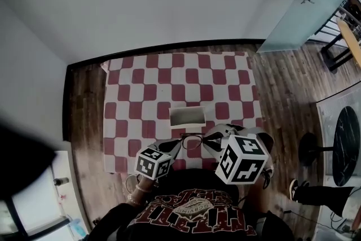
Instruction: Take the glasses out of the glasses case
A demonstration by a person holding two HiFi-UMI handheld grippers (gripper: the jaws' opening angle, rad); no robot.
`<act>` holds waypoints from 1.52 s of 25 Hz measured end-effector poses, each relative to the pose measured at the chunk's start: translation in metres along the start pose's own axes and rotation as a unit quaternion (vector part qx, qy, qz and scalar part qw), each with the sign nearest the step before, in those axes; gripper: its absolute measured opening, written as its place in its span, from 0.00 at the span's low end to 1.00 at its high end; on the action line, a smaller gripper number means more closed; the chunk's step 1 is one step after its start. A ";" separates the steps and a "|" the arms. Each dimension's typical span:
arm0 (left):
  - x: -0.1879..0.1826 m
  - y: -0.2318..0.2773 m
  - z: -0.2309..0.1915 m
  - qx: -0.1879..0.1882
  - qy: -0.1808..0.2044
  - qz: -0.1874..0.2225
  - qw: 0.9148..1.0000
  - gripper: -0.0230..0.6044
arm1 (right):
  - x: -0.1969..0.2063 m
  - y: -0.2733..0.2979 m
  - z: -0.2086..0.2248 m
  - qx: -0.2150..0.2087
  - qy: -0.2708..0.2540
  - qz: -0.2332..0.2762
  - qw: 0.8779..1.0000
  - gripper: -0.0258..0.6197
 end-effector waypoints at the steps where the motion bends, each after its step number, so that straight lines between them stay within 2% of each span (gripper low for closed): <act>1: -0.004 -0.001 0.001 0.004 -0.009 0.008 1.000 0.05 | 0.000 -0.001 0.000 0.000 -0.001 0.000 1.000 0.09; 7: -0.022 -0.004 0.016 0.032 -0.039 0.040 0.998 0.05 | 0.001 -0.007 0.000 0.012 -0.012 0.007 1.000 0.09; 10: -0.023 -0.001 0.026 0.035 -0.024 0.037 0.998 0.05 | 0.004 -0.010 0.000 0.009 -0.011 0.007 1.000 0.09; 13: -0.024 -0.003 0.029 0.021 -0.011 0.038 0.999 0.05 | 0.007 -0.013 0.000 0.014 -0.014 0.006 1.000 0.09; 18: -0.019 -0.004 0.032 0.012 -0.020 0.039 0.999 0.05 | 0.008 -0.017 0.001 0.017 -0.018 0.010 1.000 0.09; 28: -0.020 -0.005 0.039 0.015 0.000 0.033 0.999 0.05 | 0.004 -0.018 0.000 0.018 -0.027 0.010 0.999 0.09; 38: -0.017 -0.006 0.039 0.019 -0.007 0.031 0.999 0.05 | 0.006 -0.020 0.005 0.027 -0.004 0.014 1.000 0.09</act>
Point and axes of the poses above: the fingertips, and each gripper's own axes: y forward along the fingers, z to its right, x out of its underside, the point moved 9 cm from there along -y, backward along the fingers, and after that the axes turned 5 degrees about y, right-handed, at the moved point
